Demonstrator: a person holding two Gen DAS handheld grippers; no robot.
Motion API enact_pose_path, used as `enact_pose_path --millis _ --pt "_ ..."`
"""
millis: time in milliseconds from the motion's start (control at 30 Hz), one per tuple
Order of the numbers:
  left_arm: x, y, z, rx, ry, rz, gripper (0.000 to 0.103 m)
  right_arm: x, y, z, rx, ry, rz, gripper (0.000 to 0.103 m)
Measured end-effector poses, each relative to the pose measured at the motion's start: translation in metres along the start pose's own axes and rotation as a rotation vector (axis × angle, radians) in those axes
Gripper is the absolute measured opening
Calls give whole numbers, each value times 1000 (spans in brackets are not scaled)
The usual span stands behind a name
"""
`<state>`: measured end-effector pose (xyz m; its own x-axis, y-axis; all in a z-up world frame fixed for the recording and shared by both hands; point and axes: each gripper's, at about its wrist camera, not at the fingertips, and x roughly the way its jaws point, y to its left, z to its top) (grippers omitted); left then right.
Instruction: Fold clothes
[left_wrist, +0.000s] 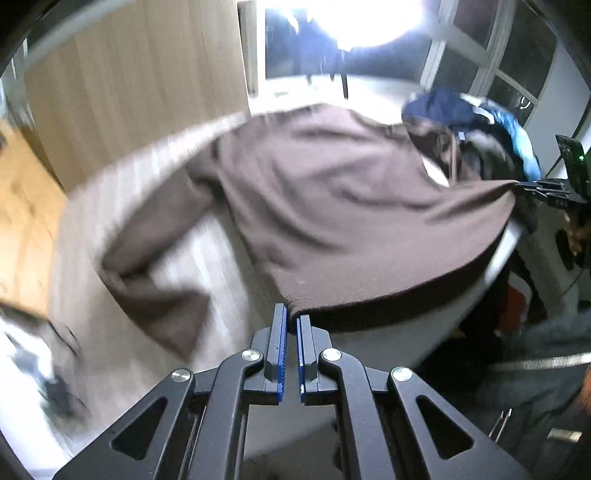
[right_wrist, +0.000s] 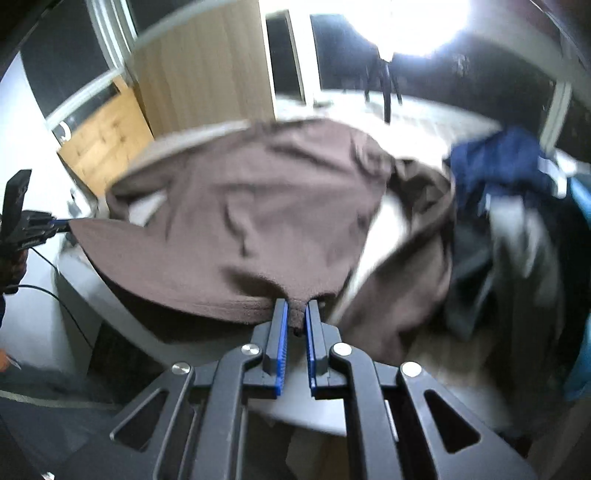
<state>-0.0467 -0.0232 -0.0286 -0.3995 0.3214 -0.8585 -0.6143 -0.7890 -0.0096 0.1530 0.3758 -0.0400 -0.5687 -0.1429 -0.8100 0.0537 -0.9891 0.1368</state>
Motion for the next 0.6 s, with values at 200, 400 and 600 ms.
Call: enact_pose_path --millis 200,400,600 --pt "-36 -8 20 93 -46 38 4 -33 2 26 -54 -77 -51 9" --pt "-16 -12 -41 10 119 -22 4 -31 -12 -20 69 11 -10 9" --pt "66 -15 -113 -87 327 -85 4 59 -10 -95 133 270 -8 9"
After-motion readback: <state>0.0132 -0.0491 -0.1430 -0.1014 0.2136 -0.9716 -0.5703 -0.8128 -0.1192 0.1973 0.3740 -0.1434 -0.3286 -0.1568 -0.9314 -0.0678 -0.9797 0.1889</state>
